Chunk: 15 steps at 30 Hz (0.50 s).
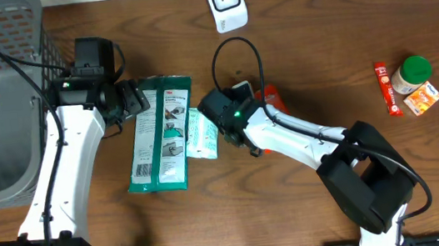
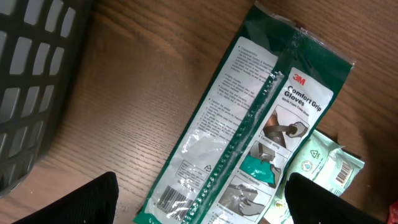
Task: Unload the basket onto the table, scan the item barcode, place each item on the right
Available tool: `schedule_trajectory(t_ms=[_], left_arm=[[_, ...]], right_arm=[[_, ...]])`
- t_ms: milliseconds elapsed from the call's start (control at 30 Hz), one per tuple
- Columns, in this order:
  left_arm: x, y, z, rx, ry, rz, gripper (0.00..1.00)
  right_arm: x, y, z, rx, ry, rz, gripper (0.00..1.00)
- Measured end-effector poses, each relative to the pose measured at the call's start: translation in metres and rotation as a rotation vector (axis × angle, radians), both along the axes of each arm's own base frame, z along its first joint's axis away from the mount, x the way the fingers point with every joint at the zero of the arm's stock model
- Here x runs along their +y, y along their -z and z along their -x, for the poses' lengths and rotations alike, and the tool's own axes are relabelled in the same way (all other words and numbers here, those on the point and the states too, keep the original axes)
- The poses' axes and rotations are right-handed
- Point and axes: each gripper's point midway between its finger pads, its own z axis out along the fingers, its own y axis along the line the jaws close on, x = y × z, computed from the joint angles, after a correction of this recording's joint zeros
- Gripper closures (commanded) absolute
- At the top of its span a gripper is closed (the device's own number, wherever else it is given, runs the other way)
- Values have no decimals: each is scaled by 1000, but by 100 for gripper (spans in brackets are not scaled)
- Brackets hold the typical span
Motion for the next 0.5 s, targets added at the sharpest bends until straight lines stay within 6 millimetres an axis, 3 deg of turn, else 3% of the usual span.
schedule_trajectory(t_ms=[67,133,233,400,500], left_arm=[[0,0,0,0,0,0,14],[0,0,0,0,0,0,14],[0,0,0,0,0,0,14],[0,0,0,0,0,0,14],[0,0,0,0,0,0,14]], right_arm=[[1,-3,2,27,3,-12,50],[3,-12,2,48,9,-28,39],[3,-42,-5,60,5,-98,28],[-16,-117,-25,15,-14,-314,38],[-38,-139,-29,35,-30,-419,38]])
